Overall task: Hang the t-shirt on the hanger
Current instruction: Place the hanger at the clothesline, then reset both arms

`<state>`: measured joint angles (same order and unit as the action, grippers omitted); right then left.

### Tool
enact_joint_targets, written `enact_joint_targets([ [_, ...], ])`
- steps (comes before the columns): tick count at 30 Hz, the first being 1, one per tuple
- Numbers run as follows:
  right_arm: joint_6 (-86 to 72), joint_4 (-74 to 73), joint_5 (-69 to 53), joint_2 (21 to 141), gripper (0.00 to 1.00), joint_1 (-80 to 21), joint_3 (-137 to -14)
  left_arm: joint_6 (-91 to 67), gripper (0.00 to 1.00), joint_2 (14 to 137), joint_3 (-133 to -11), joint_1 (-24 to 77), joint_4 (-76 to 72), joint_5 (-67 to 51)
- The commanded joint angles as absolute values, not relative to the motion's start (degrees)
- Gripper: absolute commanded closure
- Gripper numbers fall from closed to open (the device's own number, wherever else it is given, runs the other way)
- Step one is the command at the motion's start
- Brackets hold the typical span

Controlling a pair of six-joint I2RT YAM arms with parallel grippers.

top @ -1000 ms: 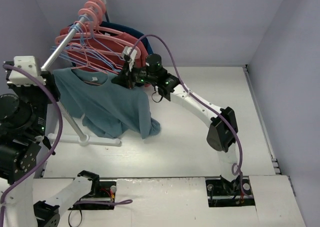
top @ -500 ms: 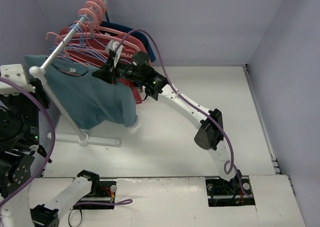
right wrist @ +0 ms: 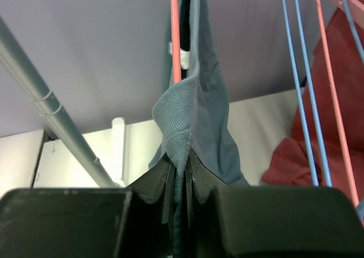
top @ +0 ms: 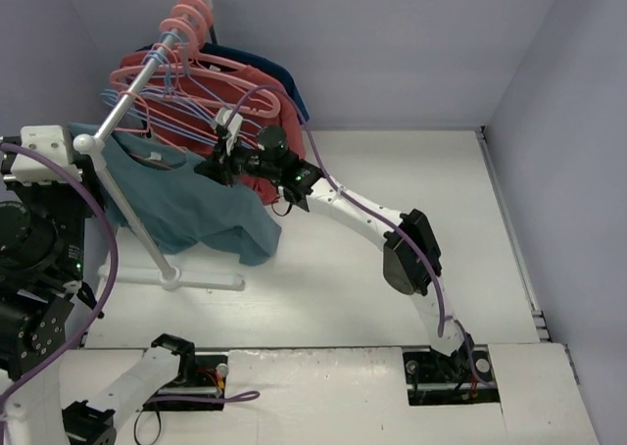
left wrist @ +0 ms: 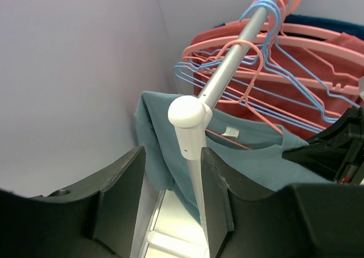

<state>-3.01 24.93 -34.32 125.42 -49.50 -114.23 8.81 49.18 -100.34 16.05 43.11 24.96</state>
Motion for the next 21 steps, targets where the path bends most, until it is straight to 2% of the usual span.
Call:
enact_joint_targets([
  [1, -1.67, 27.89, -30.03, 117.31, 0.55, -47.99, -111.95, 8.59, 0.58, 51.24, -100.05, 16.0, 42.01, 22.56],
  [5, -0.72, 27.17, -27.42, 113.02, 0.15, -46.86, -111.78, 7.23, 0.55, 51.32, -99.99, 16.0, 42.73, 21.42],
  [6, -0.32, 26.78, -26.04, 111.11, 0.08, -46.46, -111.26, 6.9, 0.54, 51.25, -99.86, 16.0, 42.79, 21.29],
  [8, 1.85, 26.01, -23.78, 107.2, 0.0, -45.5, -109.7, 6.43, 0.52, 51.22, -99.65, 16.0, 42.95, 20.95],
  [14, 3.69, 25.21, -15.54, 94.24, 0.0, -40.75, -100.01, 4.93, 0.47, 50.19, -97.76, 16.0, 43.55, 19.26],
  [18, 4.34, 24.09, 3.76, 77.37, 0.0, -35.12, -83.01, 1.93, 0.38, 47.05, -93.49, 16.08, 44.13, 17.1],
  [21, 6.98, 17.61, 11.4, 68.59, 0.0, -31.29, -71.58, 0.62, 0.32, 43.7, -88.59, 16.17, 44.15, 15.94],
])
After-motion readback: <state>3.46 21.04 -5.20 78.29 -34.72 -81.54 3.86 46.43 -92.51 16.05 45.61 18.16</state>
